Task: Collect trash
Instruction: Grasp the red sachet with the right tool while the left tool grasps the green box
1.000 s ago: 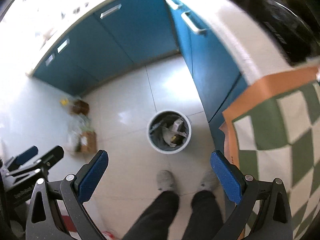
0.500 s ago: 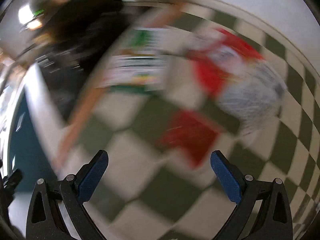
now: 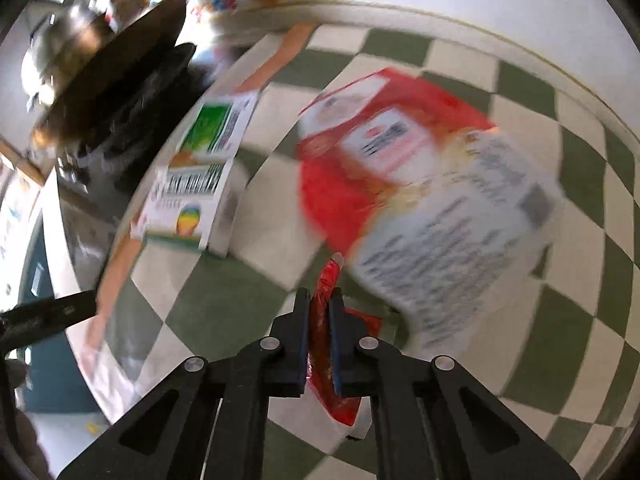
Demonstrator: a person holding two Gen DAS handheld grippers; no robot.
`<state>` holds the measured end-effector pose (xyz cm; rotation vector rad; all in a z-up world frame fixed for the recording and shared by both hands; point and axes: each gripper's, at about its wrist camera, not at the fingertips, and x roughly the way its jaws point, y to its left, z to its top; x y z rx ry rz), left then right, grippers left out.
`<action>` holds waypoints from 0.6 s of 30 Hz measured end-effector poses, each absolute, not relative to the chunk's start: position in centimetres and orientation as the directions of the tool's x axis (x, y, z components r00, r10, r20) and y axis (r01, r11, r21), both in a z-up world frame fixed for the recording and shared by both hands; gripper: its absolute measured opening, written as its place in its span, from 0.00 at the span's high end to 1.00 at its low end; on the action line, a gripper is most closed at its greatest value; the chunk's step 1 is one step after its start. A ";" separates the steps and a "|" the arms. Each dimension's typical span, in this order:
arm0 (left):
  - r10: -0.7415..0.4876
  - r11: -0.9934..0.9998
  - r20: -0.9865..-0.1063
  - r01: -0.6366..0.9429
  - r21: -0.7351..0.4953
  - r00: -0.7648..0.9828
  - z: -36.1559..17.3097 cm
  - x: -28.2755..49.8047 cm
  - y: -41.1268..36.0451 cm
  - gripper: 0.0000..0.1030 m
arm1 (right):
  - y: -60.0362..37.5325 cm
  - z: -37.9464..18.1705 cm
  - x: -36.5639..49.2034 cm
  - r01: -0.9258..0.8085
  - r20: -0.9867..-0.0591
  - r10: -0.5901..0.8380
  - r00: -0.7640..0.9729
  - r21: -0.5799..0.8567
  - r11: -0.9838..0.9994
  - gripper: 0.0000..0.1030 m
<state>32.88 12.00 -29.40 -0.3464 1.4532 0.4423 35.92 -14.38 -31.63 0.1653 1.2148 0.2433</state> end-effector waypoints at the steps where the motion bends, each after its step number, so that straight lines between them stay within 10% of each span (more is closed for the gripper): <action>1: 0.027 0.861 -0.998 -0.509 -0.003 0.052 -29.8 33.8 11.8 0.05 | -15.3 -31.1 36.0 -0.085 -0.899 0.281 0.337 0.268 0.960 0.92; 9: -0.288 0.654 -0.958 -0.731 -0.197 0.001 -33.5 40.3 10.7 0.06 | -20.6 -27.5 38.8 0.078 -0.846 0.315 0.430 0.382 0.921 0.92; 18: -0.305 0.504 -0.949 -0.859 -0.089 -0.080 -36.1 43.4 11.6 0.05 | -23.5 -29.6 40.2 0.221 -0.849 0.281 0.447 0.409 0.885 0.92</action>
